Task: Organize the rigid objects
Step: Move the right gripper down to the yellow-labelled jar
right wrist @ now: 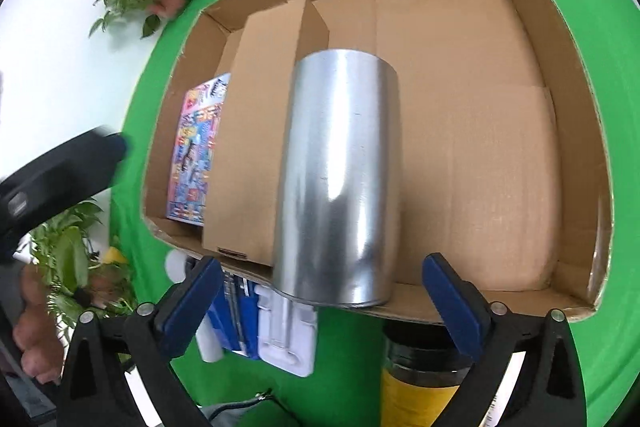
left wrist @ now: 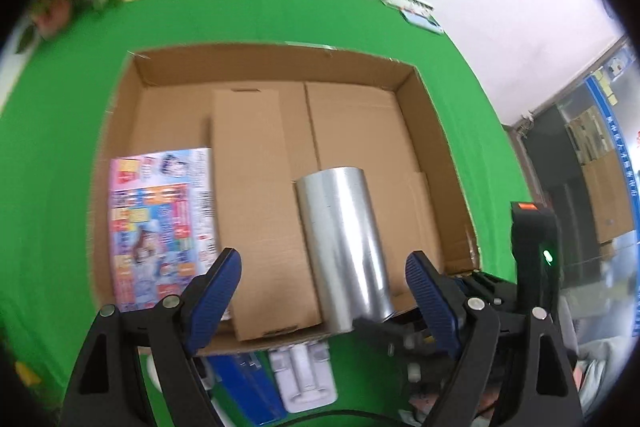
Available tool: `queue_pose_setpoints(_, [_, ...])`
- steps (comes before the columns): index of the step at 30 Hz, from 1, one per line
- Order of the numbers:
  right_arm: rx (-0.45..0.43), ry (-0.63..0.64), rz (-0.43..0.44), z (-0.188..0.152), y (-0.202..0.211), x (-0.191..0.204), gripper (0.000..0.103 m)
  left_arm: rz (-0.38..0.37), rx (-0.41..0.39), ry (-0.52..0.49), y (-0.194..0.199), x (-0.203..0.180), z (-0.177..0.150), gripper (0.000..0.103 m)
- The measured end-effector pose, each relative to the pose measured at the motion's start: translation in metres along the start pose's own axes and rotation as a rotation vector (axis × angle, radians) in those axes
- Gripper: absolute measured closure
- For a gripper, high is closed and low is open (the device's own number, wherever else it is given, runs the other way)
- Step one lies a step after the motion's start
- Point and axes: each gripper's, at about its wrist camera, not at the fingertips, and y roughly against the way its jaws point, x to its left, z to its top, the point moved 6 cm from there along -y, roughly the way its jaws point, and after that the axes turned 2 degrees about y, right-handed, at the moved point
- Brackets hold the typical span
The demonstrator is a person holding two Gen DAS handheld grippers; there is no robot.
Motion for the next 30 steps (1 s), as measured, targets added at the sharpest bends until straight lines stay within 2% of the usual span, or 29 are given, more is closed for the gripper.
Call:
queue_pose_setpoints(1, [0.007, -0.015, 0.017, 0.000, -0.002, -0.002, 0.032, 0.017, -0.014, 0.007, 0.007, 0.002, -0.002, 0.018])
queue_pose_setpoints(2, [0.025, -0.040, 0.035, 0.000, -0.005, -0.006, 0.037, 0.028, -0.033, 0.017, 0.015, 0.004, -0.005, 0.020])
queue_pose_setpoints(3, [0.033, -0.059, 0.037, 0.000, -0.006, -0.011, 0.037, 0.037, -0.044, 0.024, 0.018, 0.005, -0.005, 0.022])
queue_pose_setpoints(4, [0.032, -0.062, 0.044, 0.001, -0.005, -0.020, 0.037, 0.047, -0.053, 0.032, 0.022, 0.007, -0.004, 0.036])
queue_pose_setpoints(5, [0.027, -0.064, 0.059, 0.000, -0.004, -0.022, 0.037, 0.052, -0.056, 0.038, 0.026, 0.008, -0.006, 0.061])
queue_pose_setpoints(6, [0.019, -0.072, 0.089, -0.001, 0.001, -0.024, 0.037, 0.047, -0.049, 0.043, 0.030, 0.009, -0.008, 0.076])
queue_pose_setpoints(7, [0.004, -0.087, 0.137, -0.003, 0.009, -0.023, 0.033, 0.029, -0.043, 0.045, 0.034, 0.009, -0.012, 0.100])
queue_pose_setpoints(8, [-0.006, -0.092, 0.151, -0.004, 0.014, -0.023, 0.016, 0.029, -0.053, 0.043, 0.035, 0.006, -0.013, 0.100])
queue_pose_setpoints(10, [-0.066, -0.076, 0.099, -0.011, 0.034, -0.027, 0.001, 0.068, -0.105, 0.040, 0.044, 0.003, -0.015, 0.099])
queue_pose_setpoints(11, [-0.102, -0.061, 0.078, -0.015, 0.046, -0.031, 0.001, 0.087, -0.130, 0.052, 0.050, 0.004, -0.016, 0.094])
queue_pose_setpoints(12, [-0.123, -0.046, 0.079, -0.022, 0.057, -0.033, 0.001, 0.095, -0.138, 0.065, 0.053, 0.004, -0.017, 0.084])
queue_pose_setpoints(14, [-0.144, -0.040, 0.100, -0.037, 0.076, -0.041, 0.001, 0.081, -0.144, 0.099, 0.056, 0.004, -0.020, 0.016])
queue_pose_setpoints(16, [-0.173, -0.035, 0.071, -0.055, 0.095, -0.052, 0.001, 0.031, -0.212, 0.114, 0.065, -0.002, -0.024, 0.014])
queue_pose_setpoints(19, [-0.175, 0.012, 0.029, -0.078, 0.111, -0.059, 0.001, 0.051, -0.183, 0.093, 0.059, -0.009, -0.033, 0.014])
queue_pose_setpoints(21, [-0.147, 0.038, 0.017, -0.093, 0.110, -0.059, 0.001, 0.024, -0.176, 0.069, 0.055, -0.016, -0.042, 0.030])
queue_pose_setpoints(22, [-0.122, 0.039, 0.021, -0.101, 0.105, -0.059, 0.001, 0.012, -0.155, 0.033, 0.051, -0.023, -0.048, 0.058])
queue_pose_setpoints(23, [-0.106, 0.033, 0.025, -0.107, 0.101, -0.059, 0.001, 0.012, -0.127, 0.009, 0.047, -0.028, -0.053, 0.076])
queue_pose_setpoints(24, [-0.096, 0.023, 0.024, -0.112, 0.097, -0.060, 0.001, 0.001, -0.084, -0.020, 0.040, -0.034, -0.060, 0.078])
queue_pose_setpoints(27, [-0.077, 0.005, -0.020, -0.121, 0.082, -0.066, 0.001, -0.050, -0.069, -0.024, 0.038, -0.043, -0.071, 0.078])
queue_pose_setpoints(28, [-0.073, 0.008, -0.036, -0.123, 0.077, -0.067, 0.001, -0.065, -0.065, -0.018, 0.039, -0.045, -0.075, 0.071])
queue_pose_setpoints(29, [-0.069, 0.011, -0.056, -0.124, 0.073, -0.069, 0.003, -0.080, -0.051, -0.011, 0.038, -0.046, -0.078, 0.050])
queue_pose_setpoints(30, [-0.060, 0.017, -0.081, -0.124, 0.068, -0.071, 0.004, -0.097, -0.029, 0.004, 0.037, -0.046, -0.081, 0.039])
